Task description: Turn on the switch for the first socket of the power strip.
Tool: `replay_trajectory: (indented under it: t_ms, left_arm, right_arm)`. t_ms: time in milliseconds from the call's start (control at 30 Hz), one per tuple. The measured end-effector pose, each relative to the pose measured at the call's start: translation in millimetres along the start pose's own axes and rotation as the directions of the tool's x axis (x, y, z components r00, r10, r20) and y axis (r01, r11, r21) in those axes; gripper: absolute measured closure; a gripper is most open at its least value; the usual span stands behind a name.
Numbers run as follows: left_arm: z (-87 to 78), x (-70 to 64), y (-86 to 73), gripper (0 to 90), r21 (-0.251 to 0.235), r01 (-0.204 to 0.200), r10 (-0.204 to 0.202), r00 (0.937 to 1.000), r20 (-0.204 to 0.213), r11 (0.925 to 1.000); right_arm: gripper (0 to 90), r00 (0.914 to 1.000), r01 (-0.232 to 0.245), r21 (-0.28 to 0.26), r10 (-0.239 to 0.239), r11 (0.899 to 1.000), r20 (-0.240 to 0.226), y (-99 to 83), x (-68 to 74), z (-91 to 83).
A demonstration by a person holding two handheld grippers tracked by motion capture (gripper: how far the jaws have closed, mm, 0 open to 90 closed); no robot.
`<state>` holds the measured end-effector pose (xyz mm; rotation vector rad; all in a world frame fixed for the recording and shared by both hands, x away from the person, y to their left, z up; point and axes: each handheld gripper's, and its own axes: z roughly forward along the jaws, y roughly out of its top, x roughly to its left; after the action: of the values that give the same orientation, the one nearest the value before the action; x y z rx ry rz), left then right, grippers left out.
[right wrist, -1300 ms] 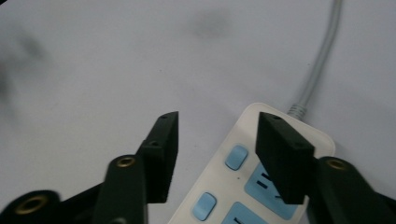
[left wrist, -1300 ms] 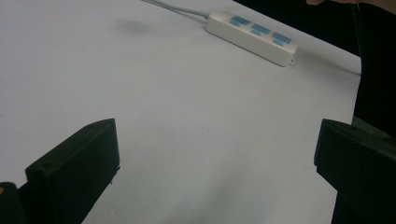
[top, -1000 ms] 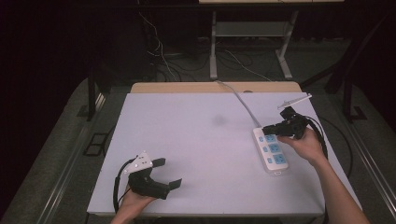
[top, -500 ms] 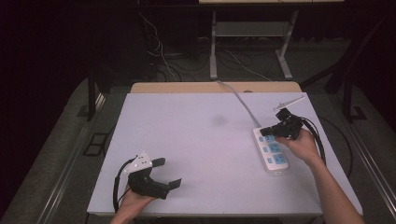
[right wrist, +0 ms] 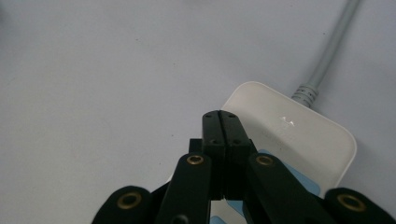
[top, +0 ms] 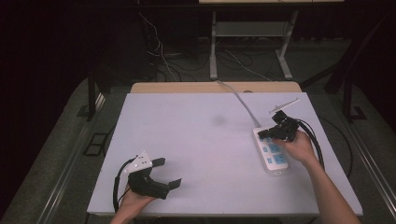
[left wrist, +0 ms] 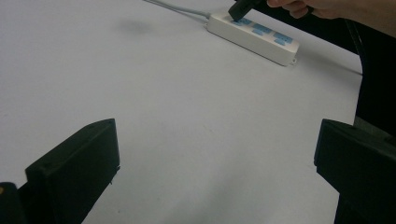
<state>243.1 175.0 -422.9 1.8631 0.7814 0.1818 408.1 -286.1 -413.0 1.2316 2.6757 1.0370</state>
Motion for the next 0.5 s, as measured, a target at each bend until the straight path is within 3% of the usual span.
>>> replay_trajectory:
  t_ms: [500]
  left_arm:
    - [0.9,-1.0,0.0,0.0,0.004,-0.005,0.005,1.0,0.003,1.0]
  right_arm:
    - [89.8,0.9995,-0.031,-0.035,0.032,0.999,0.01,-8.3,-1.9,-1.3]
